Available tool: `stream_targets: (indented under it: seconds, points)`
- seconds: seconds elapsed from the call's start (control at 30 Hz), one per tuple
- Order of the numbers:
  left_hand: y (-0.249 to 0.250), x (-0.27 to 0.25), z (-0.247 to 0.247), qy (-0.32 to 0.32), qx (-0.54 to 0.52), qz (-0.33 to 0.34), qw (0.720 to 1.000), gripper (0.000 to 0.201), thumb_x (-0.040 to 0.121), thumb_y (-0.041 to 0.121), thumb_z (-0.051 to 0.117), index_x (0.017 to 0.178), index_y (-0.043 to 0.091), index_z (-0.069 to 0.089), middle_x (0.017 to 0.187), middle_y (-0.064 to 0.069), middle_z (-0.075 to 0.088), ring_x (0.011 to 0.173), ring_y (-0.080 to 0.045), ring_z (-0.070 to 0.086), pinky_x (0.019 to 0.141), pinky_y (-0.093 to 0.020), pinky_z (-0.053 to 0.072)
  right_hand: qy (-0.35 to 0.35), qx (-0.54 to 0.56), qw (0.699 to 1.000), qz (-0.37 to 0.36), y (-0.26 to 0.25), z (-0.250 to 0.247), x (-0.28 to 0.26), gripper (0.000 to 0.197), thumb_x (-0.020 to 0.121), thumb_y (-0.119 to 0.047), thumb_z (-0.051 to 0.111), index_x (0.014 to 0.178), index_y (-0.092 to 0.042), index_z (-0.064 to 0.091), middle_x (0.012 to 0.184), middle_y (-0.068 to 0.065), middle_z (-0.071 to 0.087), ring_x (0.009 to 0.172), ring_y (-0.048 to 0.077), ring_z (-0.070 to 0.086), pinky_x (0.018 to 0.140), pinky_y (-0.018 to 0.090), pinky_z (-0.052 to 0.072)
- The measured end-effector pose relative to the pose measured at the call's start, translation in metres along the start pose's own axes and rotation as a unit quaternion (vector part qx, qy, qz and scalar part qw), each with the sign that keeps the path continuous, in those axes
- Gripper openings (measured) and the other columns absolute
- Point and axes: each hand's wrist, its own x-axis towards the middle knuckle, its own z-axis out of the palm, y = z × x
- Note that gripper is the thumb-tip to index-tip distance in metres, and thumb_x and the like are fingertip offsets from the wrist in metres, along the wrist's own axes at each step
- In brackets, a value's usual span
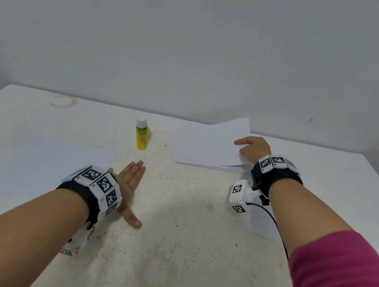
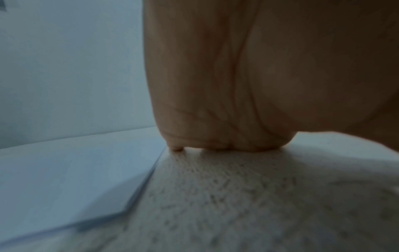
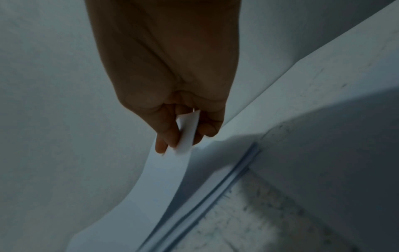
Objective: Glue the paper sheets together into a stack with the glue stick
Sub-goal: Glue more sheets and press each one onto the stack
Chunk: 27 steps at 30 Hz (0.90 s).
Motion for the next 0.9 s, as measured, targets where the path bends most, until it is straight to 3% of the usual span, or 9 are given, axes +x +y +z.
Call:
stream_targets:
  seconds: [0.13, 0.3, 0.4, 0.53, 0.67, 0.77, 0.83, 0.87, 0.9]
  points:
    - [-0.001, 0.000, -0.001, -0.007, -0.001, 0.004, 1.000, 0.142, 0.065, 0.079, 0.061, 0.140, 0.007, -0.036, 0.148, -0.007, -0.042, 0.143, -0.022, -0.028, 0.117, -0.055, -0.003, -0.028, -0.062, 0.998, -0.003, 0.004, 0.003, 0.004, 0.037, 0.089, 0.003, 0.048, 0.111, -0.018, 0.069, 0.136, 0.005, 0.053, 0.124, 0.023, 0.050, 0.088, 0.019, 0.036]
    - [-0.001, 0.000, -0.002, -0.013, 0.000, 0.006, 1.000, 0.143, 0.064, 0.078, 0.062, 0.138, 0.007, -0.038, 0.147, -0.007, -0.043, 0.142, -0.023, -0.029, 0.117, -0.055, -0.004, -0.060, -0.171, 0.983, -0.015, 0.008, 0.006, 0.003, 0.034, 0.083, -0.008, 0.061, 0.113, -0.023, 0.064, 0.132, 0.003, 0.054, 0.120, 0.022, 0.051, 0.084, 0.022, 0.040]
    - [-0.001, 0.000, -0.003, -0.014, -0.004, 0.007, 1.000, 0.143, 0.065, 0.077, 0.063, 0.138, 0.006, -0.038, 0.147, -0.007, -0.043, 0.142, -0.023, -0.029, 0.116, -0.056, -0.004, -0.028, -0.225, 0.974, -0.003, 0.009, 0.011, 0.001, 0.029, 0.081, -0.017, 0.061, 0.106, -0.033, 0.063, 0.131, 0.006, 0.047, 0.120, 0.026, 0.046, 0.093, 0.028, 0.044]
    - [-0.001, -0.002, -0.003, -0.011, -0.002, 0.008, 1.000, 0.142, 0.064, 0.078, 0.061, 0.139, 0.006, -0.036, 0.148, -0.007, -0.042, 0.142, -0.023, -0.028, 0.116, -0.055, -0.005, -0.036, -0.297, 0.954, -0.005, 0.002, 0.009, -0.005, 0.032, 0.088, -0.032, 0.059, 0.120, -0.034, 0.060, 0.133, 0.009, 0.042, 0.125, 0.030, 0.036, 0.104, 0.033, 0.033]
    - [-0.001, -0.001, -0.003, -0.002, 0.001, 0.007, 1.000, 0.142, 0.064, 0.078, 0.061, 0.141, 0.006, -0.034, 0.150, -0.007, -0.040, 0.143, -0.023, -0.026, 0.116, -0.054, -0.004, -0.091, -0.321, 0.943, 0.000, -0.011, -0.007, -0.020, 0.060, 0.096, -0.048, 0.048, 0.146, -0.017, 0.036, 0.149, 0.013, 0.034, 0.137, 0.029, 0.032, 0.111, 0.034, 0.025]
    - [0.000, 0.000, -0.001, 0.000, 0.002, 0.003, 1.000, 0.142, 0.064, 0.078, 0.062, 0.140, 0.007, -0.035, 0.149, -0.007, -0.041, 0.143, -0.022, -0.027, 0.117, -0.055, -0.002, -0.147, -0.319, 0.936, 0.020, -0.003, -0.019, -0.048, 0.074, 0.092, -0.058, 0.047, 0.143, -0.005, 0.035, 0.148, 0.016, 0.038, 0.131, 0.029, 0.043, 0.107, 0.037, 0.034]
    - [0.000, 0.000, 0.000, 0.004, 0.001, 0.001, 1.000, 0.143, 0.064, 0.078, 0.062, 0.140, 0.007, -0.036, 0.148, -0.006, -0.042, 0.143, -0.022, -0.027, 0.117, -0.055, -0.002, -0.193, -0.332, 0.923, 0.025, 0.017, -0.018, -0.070, 0.079, 0.081, -0.074, 0.046, 0.127, -0.009, 0.051, 0.146, 0.019, 0.041, 0.116, 0.024, 0.053, 0.107, 0.042, 0.037]
    - [0.000, 0.000, 0.000, 0.008, 0.002, 0.000, 1.000, 0.143, 0.064, 0.078, 0.062, 0.140, 0.007, -0.035, 0.149, -0.007, -0.042, 0.143, -0.022, -0.027, 0.117, -0.056, -0.002, -0.207, -0.348, 0.914, 0.031, 0.027, -0.015, -0.079, 0.085, 0.075, -0.080, 0.044, 0.121, -0.009, 0.054, 0.147, 0.021, 0.038, 0.114, 0.023, 0.053, 0.109, 0.046, 0.035]
    - [0.001, 0.000, 0.000, 0.012, 0.003, -0.001, 1.000, 0.143, 0.063, 0.078, 0.062, 0.140, 0.006, -0.035, 0.149, -0.007, -0.041, 0.143, -0.022, -0.027, 0.117, -0.056, -0.001, -0.219, -0.365, 0.904, 0.040, 0.037, -0.010, -0.090, 0.095, 0.073, -0.082, 0.044, 0.129, -0.006, 0.047, 0.152, 0.021, 0.029, 0.125, 0.026, 0.045, 0.112, 0.048, 0.030]
